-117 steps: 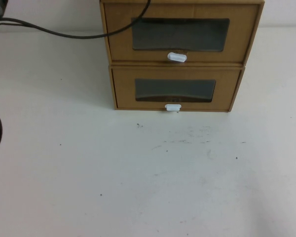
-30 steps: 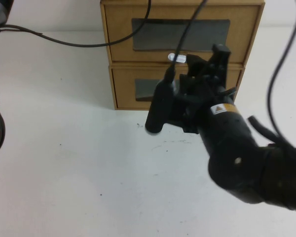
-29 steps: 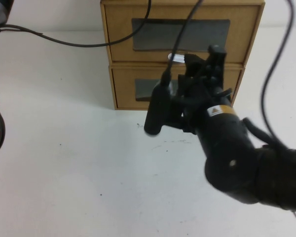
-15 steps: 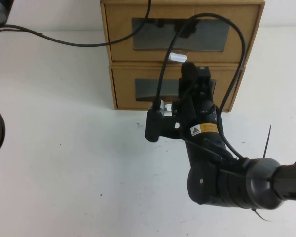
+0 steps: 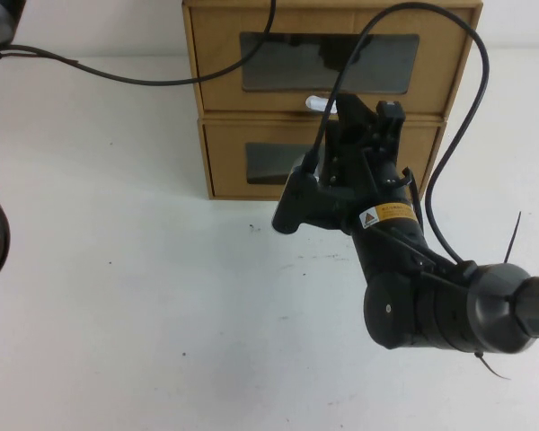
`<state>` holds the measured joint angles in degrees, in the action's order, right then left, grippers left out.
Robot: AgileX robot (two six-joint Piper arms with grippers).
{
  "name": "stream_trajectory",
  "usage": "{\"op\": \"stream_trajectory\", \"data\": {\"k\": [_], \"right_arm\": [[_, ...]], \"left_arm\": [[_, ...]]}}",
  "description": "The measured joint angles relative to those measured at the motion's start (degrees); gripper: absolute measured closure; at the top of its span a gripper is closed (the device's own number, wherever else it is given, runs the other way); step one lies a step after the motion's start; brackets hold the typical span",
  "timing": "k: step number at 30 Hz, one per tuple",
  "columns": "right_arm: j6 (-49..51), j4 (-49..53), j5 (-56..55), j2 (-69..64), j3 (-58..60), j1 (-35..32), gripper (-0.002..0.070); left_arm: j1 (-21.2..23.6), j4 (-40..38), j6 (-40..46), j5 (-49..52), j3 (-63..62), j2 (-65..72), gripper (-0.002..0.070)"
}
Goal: Open the shoe box
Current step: 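Pull the top drawer of the cardboard box fully open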
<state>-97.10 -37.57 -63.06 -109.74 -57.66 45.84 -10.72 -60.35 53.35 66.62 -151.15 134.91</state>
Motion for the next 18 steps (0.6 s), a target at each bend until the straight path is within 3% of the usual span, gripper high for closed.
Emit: {"op": "stream_trajectory", "data": {"k": [18], "right_arm": [[3.28, 3.00, 4.64, -3.88, -4.99, -1.26, 0.0396]], "left_arm": [[0.00, 0.00, 0.00, 0.00, 0.00, 0.00, 0.0679]]}}
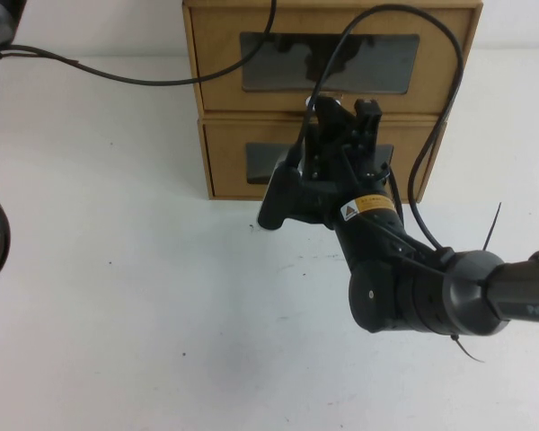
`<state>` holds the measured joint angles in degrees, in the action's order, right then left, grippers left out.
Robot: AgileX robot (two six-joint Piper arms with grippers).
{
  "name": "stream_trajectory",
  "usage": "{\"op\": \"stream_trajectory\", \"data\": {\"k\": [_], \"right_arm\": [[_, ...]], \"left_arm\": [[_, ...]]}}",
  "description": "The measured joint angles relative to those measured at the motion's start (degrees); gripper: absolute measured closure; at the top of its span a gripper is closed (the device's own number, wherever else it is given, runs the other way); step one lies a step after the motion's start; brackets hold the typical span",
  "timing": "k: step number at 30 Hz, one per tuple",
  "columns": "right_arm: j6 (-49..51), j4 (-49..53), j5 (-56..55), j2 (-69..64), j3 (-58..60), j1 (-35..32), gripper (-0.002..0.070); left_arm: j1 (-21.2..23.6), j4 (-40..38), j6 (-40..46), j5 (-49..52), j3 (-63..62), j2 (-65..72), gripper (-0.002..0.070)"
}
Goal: Open the shoe box
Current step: 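Pull the top drawer of the cardboard box fully open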
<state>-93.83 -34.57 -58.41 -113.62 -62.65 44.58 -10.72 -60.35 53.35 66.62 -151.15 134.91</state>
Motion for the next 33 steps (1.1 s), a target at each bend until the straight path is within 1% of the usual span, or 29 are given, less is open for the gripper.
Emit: {"op": "stream_trajectory", "data": {"k": [15, 21, 33], "right_arm": [[4.25, 0.10, -2.18, -1.22, -1.46, -0.79, 0.0397], [6.59, 0.27, 0.52, -1.36, -3.10, -1.73, 0.0398], [6.97, -0.19, 2.30, -2.09, -3.18, -2.09, 0.0398]], "left_arm": [[0.00, 0.00, 0.09, 0.00, 0.00, 0.00, 0.0679], [-0.10, 0.00, 0.09, -0.11, 0.00, 0.00, 0.0679], [-0.10, 0.00, 0.32, -0.11, 0.00, 0.00, 0.0679]]}}
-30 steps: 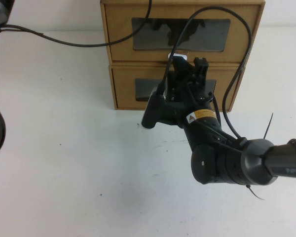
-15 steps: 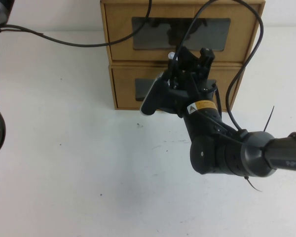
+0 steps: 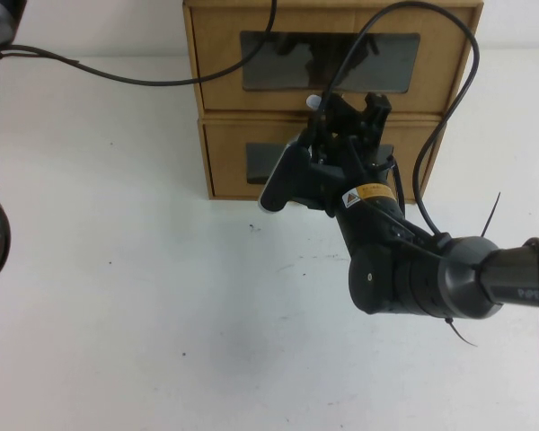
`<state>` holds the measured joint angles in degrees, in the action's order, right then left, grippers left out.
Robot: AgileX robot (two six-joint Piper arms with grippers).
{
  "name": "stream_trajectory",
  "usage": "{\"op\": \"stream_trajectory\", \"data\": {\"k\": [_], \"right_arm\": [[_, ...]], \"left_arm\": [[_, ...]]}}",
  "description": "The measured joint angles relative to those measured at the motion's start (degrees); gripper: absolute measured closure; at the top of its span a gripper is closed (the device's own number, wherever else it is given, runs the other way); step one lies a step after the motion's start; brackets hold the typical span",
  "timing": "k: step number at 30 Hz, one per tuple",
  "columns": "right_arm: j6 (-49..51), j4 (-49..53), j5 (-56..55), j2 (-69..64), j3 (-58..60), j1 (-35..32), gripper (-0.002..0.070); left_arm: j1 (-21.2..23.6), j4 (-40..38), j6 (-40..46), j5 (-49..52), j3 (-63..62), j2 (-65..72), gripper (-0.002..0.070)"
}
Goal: Open the shoe box
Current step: 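Pull the top drawer of the cardboard box fully open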
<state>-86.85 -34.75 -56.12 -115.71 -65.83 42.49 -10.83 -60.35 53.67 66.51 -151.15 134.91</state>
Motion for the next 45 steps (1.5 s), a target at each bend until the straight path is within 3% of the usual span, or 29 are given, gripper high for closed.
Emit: {"op": "stream_trajectory", "data": {"k": [4, 12, 15, 29, 34, 40, 45], "right_arm": [[0.00, 0.21, 0.28, 0.00, -0.05, 0.00, 0.0420], [0.22, 0.30, 0.06, 0.00, -0.14, 0.00, 0.0620], [0.22, 0.45, 0.17, 0.00, -0.14, 0.00, 0.0664], [0.22, 0.00, -0.20, 0.00, -0.14, 0.00, 0.0673], [0.22, -1.03, -0.33, 0.00, -0.14, 0.00, 0.0615], [2.41, -2.56, -0.71, 0.00, -0.14, -0.10, 0.0401], [2.75, -2.79, -2.29, 0.00, -0.14, -0.10, 0.0384]], "left_arm": [[0.00, 0.00, 0.12, 0.00, 0.00, 0.00, 0.0679], [0.00, 0.00, 0.22, 0.00, 0.00, 0.00, 0.0679], [0.00, 0.00, 0.22, 0.00, 0.00, 0.00, 0.0679], [0.00, 0.00, 0.42, 0.00, 0.00, 0.00, 0.0679], [0.00, 0.00, 0.42, 0.00, 0.00, 0.00, 0.0679], [0.00, 0.00, 0.42, 0.00, 0.00, 0.00, 0.0679], [0.00, 0.00, 0.42, 0.10, 0.00, 0.00, 0.0679]]}}
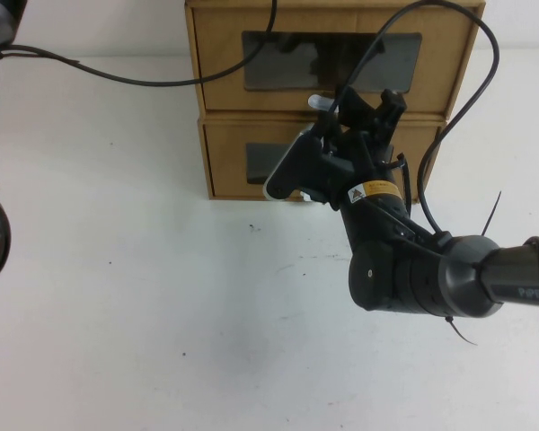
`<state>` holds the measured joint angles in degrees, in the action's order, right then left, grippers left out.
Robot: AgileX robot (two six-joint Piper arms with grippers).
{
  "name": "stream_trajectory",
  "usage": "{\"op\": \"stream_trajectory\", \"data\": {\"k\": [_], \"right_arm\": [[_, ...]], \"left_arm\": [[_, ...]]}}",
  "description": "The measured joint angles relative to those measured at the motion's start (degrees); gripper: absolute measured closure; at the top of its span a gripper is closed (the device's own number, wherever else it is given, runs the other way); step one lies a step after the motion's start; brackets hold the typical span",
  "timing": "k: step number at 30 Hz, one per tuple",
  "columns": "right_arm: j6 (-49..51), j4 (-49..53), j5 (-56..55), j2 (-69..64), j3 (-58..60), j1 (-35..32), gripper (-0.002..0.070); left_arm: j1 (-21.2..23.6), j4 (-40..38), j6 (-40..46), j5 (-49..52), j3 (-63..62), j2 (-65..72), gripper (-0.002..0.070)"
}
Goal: Open the shoe box
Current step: 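Pull the top drawer of the cardboard box fully open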
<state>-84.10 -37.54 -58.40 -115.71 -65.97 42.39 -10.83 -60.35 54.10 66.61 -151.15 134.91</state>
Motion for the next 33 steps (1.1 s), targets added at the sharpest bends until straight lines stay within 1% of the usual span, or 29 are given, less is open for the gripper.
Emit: {"op": "stream_trajectory", "data": {"k": [6, 9, 21, 23, 25, 27, 33], "right_arm": [[0.17, 0.00, 0.47, 0.00, 0.00, 0.00, 0.0458], [0.26, 0.45, 0.83, 0.00, 0.00, 0.00, 0.0482], [0.37, 2.14, 2.57, 0.00, -0.59, 0.00, 0.0509], [0.37, 1.98, 2.86, 0.00, -1.09, 0.00, 0.0545], [0.37, 1.37, 3.80, -0.11, -1.84, 0.00, 0.0610], [0.37, 0.85, 4.57, -0.24, -2.39, 0.00, 0.0648], [-0.42, -0.52, 5.52, -0.47, -3.13, 0.00, 0.0659]], "left_arm": [[0.00, 0.00, 0.00, 0.00, 0.00, 0.00, 0.0679], [0.00, 0.00, 0.00, 0.00, 0.00, 0.00, 0.0679], [0.00, 0.00, 0.00, 0.00, 0.00, 0.00, 0.0679], [0.00, 0.00, 0.00, 0.00, 0.00, 0.00, 0.0679], [0.00, 0.00, 0.00, 0.00, 0.00, 0.00, 0.0679], [0.00, 0.00, 0.00, 0.00, 0.00, 0.00, 0.0679], [0.00, 0.00, 0.00, 0.00, 0.00, 0.00, 0.0679]]}}
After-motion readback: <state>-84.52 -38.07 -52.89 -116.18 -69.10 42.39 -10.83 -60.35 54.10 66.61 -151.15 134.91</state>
